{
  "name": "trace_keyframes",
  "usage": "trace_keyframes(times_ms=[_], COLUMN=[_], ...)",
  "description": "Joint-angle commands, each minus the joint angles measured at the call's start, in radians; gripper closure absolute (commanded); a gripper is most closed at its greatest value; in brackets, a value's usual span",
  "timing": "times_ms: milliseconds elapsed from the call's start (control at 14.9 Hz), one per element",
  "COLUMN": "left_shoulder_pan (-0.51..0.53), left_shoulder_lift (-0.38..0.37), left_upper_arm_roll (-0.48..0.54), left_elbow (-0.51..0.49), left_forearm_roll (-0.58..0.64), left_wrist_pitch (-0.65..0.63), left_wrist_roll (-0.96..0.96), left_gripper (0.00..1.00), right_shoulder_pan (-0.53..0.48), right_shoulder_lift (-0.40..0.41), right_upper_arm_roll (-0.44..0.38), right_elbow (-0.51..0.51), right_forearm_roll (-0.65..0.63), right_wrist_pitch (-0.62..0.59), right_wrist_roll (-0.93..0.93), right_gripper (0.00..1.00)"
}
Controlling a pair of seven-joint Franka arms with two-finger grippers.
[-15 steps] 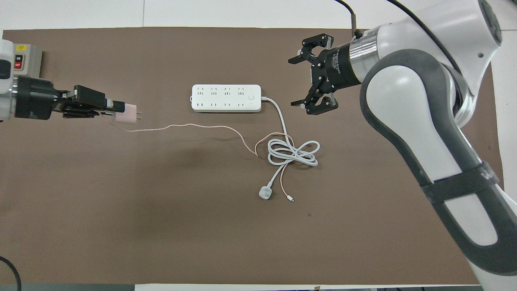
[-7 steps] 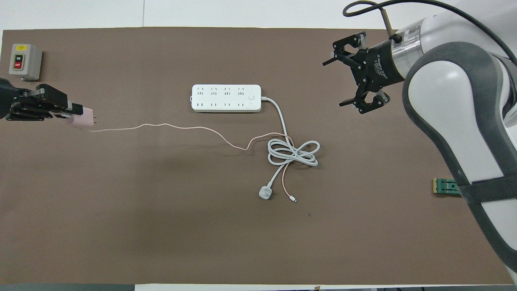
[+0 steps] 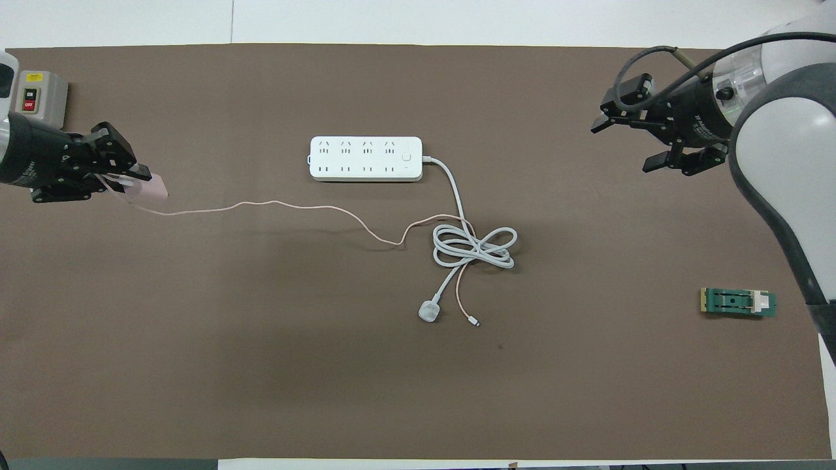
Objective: Plug charger into power strip
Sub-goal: 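Pull the charger back with the left gripper while the right gripper withdraws, then carry the charger with the left gripper to the power strip's end socket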
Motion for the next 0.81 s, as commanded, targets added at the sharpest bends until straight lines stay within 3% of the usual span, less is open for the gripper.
trace_keyframes(times_ms=[0,134,336,537,738], left_shoulder_pan=[-0.041,-0.045,-0.109,-0.173,-0.178], left_shoulder_lift=[-0.006,-0.004,0.022,0.167,0.255], left_upper_arm_roll=[0.01,0.004,-0.001,-0.001,0.007], left_elbow=[0.014,0.03,0.019,0.137,0.227], left_forearm_roll=[0.056,0.127,0.141,0.228,0.233], left_wrist_pitch=[-0.025,-0.033,0.153,0.163,0.162], left_wrist_roll=[-0.11,-0.269,-0.68,-1.052,-1.248], left_gripper=[1.0,1.0,1.0,1.0,1.0], right_shoulder_pan=[-0.031,-0.04,-0.057,-0.063,-0.061], right_shoulder_lift=[-0.033,-0.056,-0.102,-0.162,-0.197], right_upper_arm_roll=[0.011,0.011,0.01,-0.012,-0.038], right_elbow=[-0.016,-0.021,-0.039,-0.065,-0.067], right_forearm_roll=[-0.09,-0.154,-0.219,-0.267,-0.279], right_wrist_pitch=[-0.027,-0.039,-0.071,-0.111,-0.163], right_wrist_roll=[-0.198,-0.339,-0.508,-0.651,-0.714], right_gripper=[0.0,0.0,0.0,0.0,0.0])
